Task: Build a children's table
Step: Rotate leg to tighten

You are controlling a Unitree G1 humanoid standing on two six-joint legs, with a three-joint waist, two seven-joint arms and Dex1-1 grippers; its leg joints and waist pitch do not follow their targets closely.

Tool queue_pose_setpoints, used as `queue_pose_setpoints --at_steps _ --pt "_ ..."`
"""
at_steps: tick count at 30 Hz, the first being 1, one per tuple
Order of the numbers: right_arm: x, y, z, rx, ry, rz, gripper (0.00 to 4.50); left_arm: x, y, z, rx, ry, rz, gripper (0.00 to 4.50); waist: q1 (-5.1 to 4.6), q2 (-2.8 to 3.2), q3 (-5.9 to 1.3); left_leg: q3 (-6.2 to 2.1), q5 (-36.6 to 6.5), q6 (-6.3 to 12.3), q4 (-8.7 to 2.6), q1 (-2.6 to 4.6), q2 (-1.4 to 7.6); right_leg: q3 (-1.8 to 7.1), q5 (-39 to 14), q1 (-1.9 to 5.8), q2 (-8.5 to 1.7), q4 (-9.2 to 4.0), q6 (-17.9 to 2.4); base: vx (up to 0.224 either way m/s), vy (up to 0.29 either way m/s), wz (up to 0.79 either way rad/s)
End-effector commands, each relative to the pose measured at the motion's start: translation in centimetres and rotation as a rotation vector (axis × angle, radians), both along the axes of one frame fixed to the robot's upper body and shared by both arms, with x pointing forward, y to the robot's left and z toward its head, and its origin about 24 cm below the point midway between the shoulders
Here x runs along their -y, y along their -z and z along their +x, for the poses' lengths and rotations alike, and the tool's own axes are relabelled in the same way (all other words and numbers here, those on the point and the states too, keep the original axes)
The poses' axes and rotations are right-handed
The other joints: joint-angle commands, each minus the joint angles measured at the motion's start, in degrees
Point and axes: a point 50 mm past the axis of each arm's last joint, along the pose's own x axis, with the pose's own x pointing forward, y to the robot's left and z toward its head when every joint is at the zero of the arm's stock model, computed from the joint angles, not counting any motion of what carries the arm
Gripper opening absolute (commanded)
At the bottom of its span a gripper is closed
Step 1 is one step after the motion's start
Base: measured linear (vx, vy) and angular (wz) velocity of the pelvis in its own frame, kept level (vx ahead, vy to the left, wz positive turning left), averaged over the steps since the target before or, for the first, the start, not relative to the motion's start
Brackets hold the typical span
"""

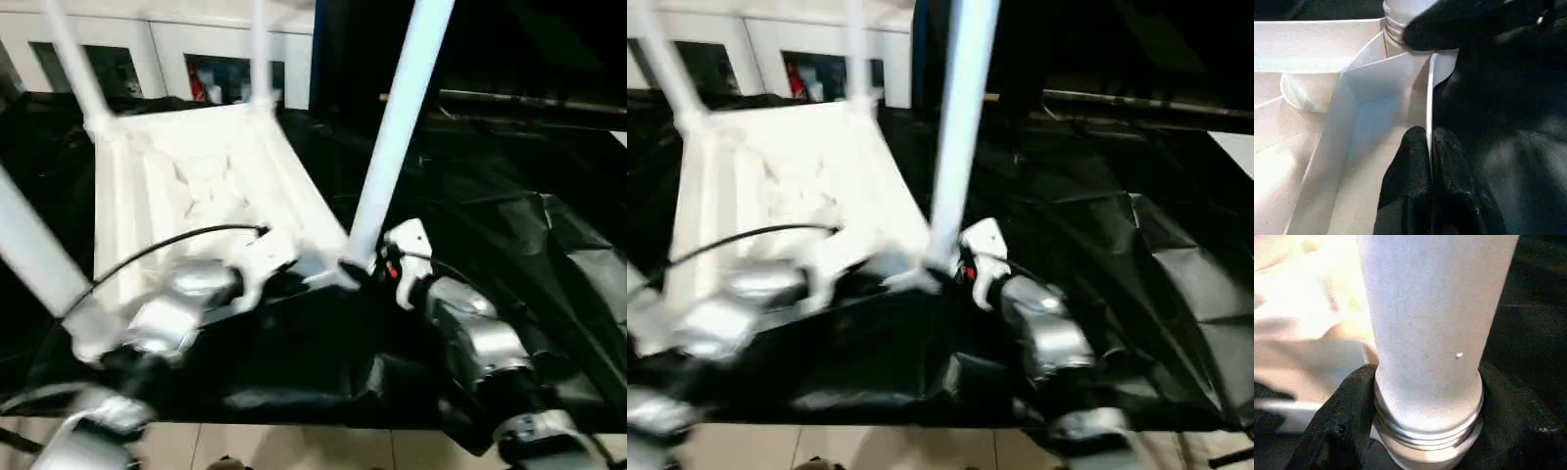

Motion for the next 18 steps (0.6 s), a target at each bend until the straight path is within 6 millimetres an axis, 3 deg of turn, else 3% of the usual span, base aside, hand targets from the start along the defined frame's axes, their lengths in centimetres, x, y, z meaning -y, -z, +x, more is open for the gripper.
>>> queue_pose_setpoints --at_steps 1,4,5,7,11,13,18 --pt "-3.3 0.2 -0.7 -0.013 -0.11 0.021 2.74 1.8 2.1 -0.8 -0.072 -0.021 -0.019 0.0 -0.25 -0.99 -2.4 -1.4 -16.16 0.26 -4.0 0.77 2.19 2.87 -26.23 0.94 -4.06 -6.09 -5.1 0.0 0.0 0.0" --pt "-4.2 -0.2 -0.9 0.006 -0.151 0.075 2.74 2.0 1.8 -0.6 -0.058 0.0 -0.008 0.0 -0.26 -0.73 -2.62 -1.4 -15.53 1.13 -4.05 0.49 2.22 2.93 -23.09 1.09 -3.95 -5.74 -5.67 0.0 0.0 0.0" --pt "-4.3 -0.3 -0.9 0.01 -0.155 0.086 3.3 2.0 1.8 -0.6 -0.056 0.003 -0.007 0.0 -0.28 -0.72 -2.71 -1.39 -15.19 1.29 -4.05 0.34 2.22 2.93 -21.72 1.21 -3.92 -5.57 -6.03 0.0 0.0 0.0" --pt "-4.2 -0.9 -1.0 0.031 -0.182 0.114 3.43 1.5 1.6 -0.5 -0.05 0.014 0.004 0.0 -0.27 -0.77 -2.78 -1.38 -14.78 1.54 -4.08 0.18 2.22 2.86 -20.63 1.37 -3.91 -5.44 -6.43 0.0 0.0 0.0" --pt "-2.3 -1.5 -1.3 0.036 -0.32 0.058 3.93 -0.5 1.4 -0.8 -0.05 0.052 0.025 0.0 -0.21 -0.94 -2.83 -1.45 -14.83 1.91 -4.1 -0.09 2.2 2.82 -22.05 1.68 -4.0 -5.57 -5.84 0.0 0.0 0.0" --pt "-1.4 -1.9 -1.7 0.041 -0.429 0.02 3.93 -1.3 1.2 -1.1 -0.054 0.086 0.016 0.0 0.02 -1.07 -2.94 -1.34 -12.76 2.9 -3.91 -0.37 2.29 2.87 -19.1 1.9 -3.84 -5.28 -5.84 0.0 0.0 0.0" --pt "0.7 -2.7 -2.1 0.069 -0.548 -0.079 3.93 -2.5 0.8 -2.0 -0.054 0.199 -0.007 0.0 -0.04 -1.02 -3.22 -1.0 -9.24 4.17 -3.5 -0.4 2.32 2.83 -11.92 1.82 -3.64 -4.39 -8.85 0.0 0.0 0.0"
